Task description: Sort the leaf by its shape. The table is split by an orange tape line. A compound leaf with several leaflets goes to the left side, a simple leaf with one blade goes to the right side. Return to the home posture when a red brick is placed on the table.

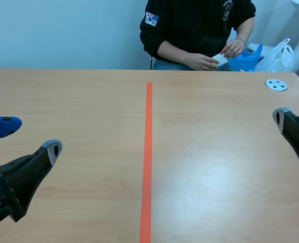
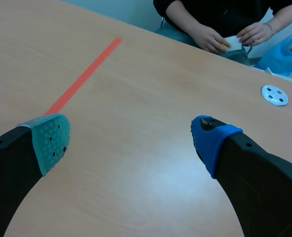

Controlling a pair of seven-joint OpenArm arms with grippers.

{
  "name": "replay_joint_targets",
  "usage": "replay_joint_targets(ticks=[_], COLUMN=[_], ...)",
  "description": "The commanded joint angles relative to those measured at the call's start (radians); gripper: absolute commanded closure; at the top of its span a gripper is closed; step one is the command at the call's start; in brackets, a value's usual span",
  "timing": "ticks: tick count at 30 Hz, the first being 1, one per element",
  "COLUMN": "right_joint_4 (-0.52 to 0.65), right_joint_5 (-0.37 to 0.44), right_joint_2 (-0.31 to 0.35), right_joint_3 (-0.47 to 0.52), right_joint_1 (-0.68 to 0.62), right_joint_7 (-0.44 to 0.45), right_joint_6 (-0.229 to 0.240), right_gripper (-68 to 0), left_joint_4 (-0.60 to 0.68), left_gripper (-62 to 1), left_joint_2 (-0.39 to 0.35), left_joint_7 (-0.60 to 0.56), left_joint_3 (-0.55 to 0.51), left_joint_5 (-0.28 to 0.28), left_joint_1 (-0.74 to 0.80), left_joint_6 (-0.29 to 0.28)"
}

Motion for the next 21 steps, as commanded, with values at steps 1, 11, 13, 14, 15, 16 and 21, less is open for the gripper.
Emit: replay_joint_targets(ticks=[1, 11, 13, 14, 15, 16, 21], right_joint_4=[0.003, 0.003, 0.003, 0.003, 0.003, 0.003, 0.003], right_joint_5=[0.007, 0.007, 0.007, 0.007, 0.007, 0.007, 0.007], right_joint_2=[-0.001, 0.000, 0.000, 0.000, 0.000, 0.000, 0.000], right_joint_3=[0.010, 0.010, 0.010, 0.010, 0.010, 0.010, 0.010], right_joint_1=[0.014, 0.015, 0.015, 0.015, 0.015, 0.015, 0.015], right_joint_7=[-0.027, -0.026, -0.026, -0.026, -0.026, -0.026, -0.026], right_joint_6=[-0.007, -0.007, -0.007, -0.007, -0.007, -0.007, -0.007], right_gripper=[-50.0, -50.0, -50.0, -50.0, -50.0, -50.0, -50.0], left_joint_4=[0.027, 0.027, 0.027, 0.027, 0.027, 0.027, 0.027], left_gripper=[-58.7, -58.7, -58.7, -58.7, -58.7, -58.7, -58.7], left_joint_2=[0.029, 0.044, 0.044, 0.044, 0.044, 0.044, 0.044], left_joint_7=[-0.002, -0.002, -0.002, -0.002, -0.003, -0.003, -0.002], left_joint_3=[-0.006, -0.006, -0.006, -0.006, -0.006, -0.006, -0.006], left_joint_5=[-0.009, -0.009, -0.009, -0.009, -0.009, -0.009, -0.009], left_joint_1=[-0.080, -0.089, -0.096, -0.100, -0.101, -0.103, -0.102], left_joint_6=[-0.032, -0.032, -0.032, -0.032, -0.032, -0.032, -0.032])
